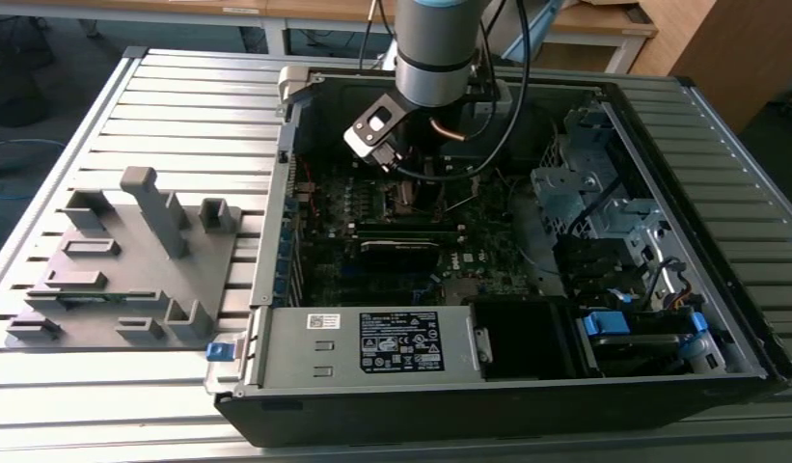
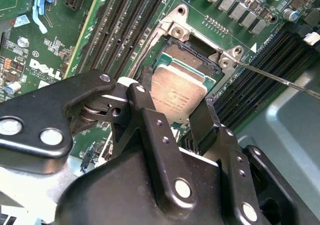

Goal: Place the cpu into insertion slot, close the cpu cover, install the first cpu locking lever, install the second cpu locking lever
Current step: 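Place the cpu into insertion slot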

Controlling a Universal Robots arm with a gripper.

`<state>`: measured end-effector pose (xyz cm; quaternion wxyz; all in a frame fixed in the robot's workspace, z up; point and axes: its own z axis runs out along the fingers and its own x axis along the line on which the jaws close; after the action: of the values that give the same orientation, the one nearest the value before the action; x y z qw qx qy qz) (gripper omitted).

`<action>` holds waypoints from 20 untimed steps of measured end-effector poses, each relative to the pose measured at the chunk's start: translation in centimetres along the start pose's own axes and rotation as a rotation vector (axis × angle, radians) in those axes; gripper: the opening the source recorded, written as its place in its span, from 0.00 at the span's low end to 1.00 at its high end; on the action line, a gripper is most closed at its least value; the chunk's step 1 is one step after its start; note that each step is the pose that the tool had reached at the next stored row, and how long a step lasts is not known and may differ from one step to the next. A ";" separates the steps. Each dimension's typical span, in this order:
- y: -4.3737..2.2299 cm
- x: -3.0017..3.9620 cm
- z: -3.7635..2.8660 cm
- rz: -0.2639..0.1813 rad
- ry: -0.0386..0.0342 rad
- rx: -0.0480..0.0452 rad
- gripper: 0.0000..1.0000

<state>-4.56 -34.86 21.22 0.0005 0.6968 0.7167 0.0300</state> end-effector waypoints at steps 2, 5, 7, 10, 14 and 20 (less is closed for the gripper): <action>0.00 0.01 0.09 0.000 0.0004 -0.0003 0.54; -0.02 -0.01 0.35 0.000 0.0001 -0.0001 0.54; -0.05 -0.02 0.59 0.000 -0.0004 -0.0001 0.54; -0.09 0.04 0.97 0.000 -0.0022 -0.0001 0.54; -0.11 0.20 1.11 0.000 -0.0037 -0.0001 0.54; -0.19 0.45 1.32 0.001 -0.0036 -0.0001 0.54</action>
<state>-4.71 -34.37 19.91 0.0018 0.6971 0.7164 0.0288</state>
